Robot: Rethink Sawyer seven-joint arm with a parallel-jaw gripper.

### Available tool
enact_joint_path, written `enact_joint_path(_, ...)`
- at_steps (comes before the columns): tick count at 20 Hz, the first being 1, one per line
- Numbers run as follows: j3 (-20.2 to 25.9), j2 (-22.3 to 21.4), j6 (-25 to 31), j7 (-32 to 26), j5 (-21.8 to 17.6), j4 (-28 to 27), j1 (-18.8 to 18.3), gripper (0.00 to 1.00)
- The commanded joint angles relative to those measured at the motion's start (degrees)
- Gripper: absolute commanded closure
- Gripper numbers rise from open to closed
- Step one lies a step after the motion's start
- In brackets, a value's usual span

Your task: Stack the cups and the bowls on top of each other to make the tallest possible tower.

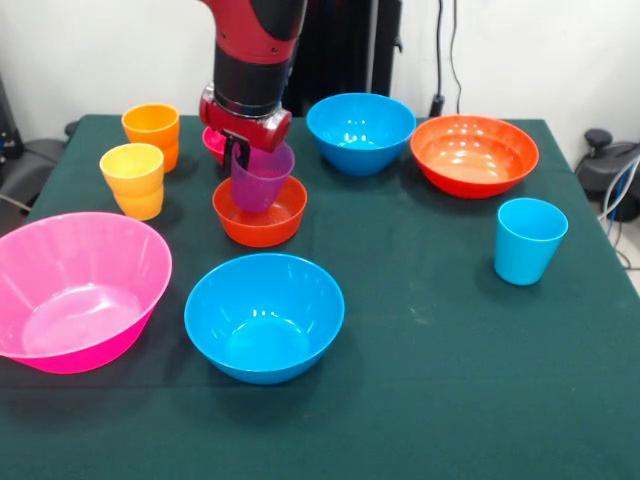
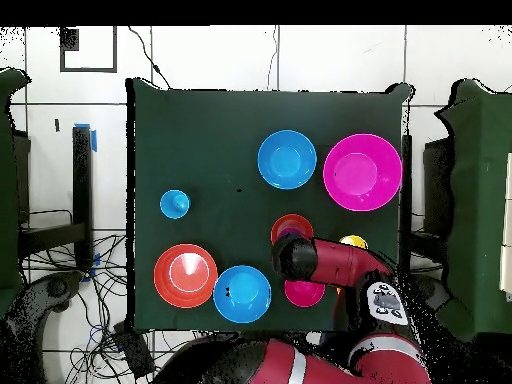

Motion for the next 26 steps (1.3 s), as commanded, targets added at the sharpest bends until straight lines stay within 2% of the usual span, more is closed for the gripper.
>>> enact_joint_path(1, 4.8, 4.7, -4.8, 4.9, -0.3, -4.9, 0.6, 1.00)
enact_joint_path(20, 6.6, 15.9, -12.3, 7.7, 1.7, -9.9, 1.5, 1.00)
enact_joint_path(26, 7.0, 16.8, -16.8, 7.4, 0.5, -10.4, 1.4, 1.00)
